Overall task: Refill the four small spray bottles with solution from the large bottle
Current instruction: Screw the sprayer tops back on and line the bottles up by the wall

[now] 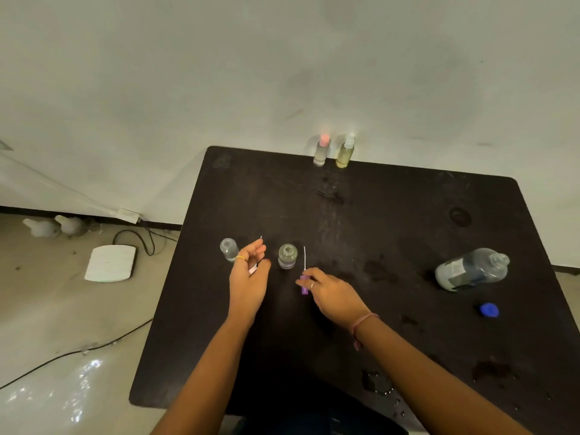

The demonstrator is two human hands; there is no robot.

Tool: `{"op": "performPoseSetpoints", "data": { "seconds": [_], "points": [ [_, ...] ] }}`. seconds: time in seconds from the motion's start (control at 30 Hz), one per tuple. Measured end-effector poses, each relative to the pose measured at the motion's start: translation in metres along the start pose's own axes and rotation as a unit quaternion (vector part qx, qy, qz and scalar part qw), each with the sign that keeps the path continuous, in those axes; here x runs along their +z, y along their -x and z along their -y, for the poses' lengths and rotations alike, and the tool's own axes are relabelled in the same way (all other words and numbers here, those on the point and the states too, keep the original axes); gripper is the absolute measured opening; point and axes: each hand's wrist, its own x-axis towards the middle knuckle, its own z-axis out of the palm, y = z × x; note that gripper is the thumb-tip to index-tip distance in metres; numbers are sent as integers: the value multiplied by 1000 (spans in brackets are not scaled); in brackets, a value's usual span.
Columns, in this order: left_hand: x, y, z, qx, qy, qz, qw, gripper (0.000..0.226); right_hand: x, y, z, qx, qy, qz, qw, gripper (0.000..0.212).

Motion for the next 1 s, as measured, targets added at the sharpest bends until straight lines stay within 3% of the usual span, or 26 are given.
{"op": "performPoseSetpoints", "data": {
  "seconds": [0.17,0.3,0.5,0.73,0.83,1.0],
  "points": [
    [-2,14,6,13,10,-10,1000,40,2,-11,9,24,76,66,995,40],
    [-1,22,12,4,21,-20,1000,39,5,-8,9,53,33,58,996,39],
    [12,15,19,-23,-9,-11,1000,51,-8,8,1,84,-55,-72,992,35],
    [41,-10,25,6,-92,22,996,75,-43,29,-4,65,-144,-240,958,26],
    [46,-21,32,4,-117,37,992,73,-60,36,-1,65,-160,-285,943,28],
    [47,-28,38,23,-169,44,984,49,-88,42,5,92,-189,-314,926,26]
  ]
}}
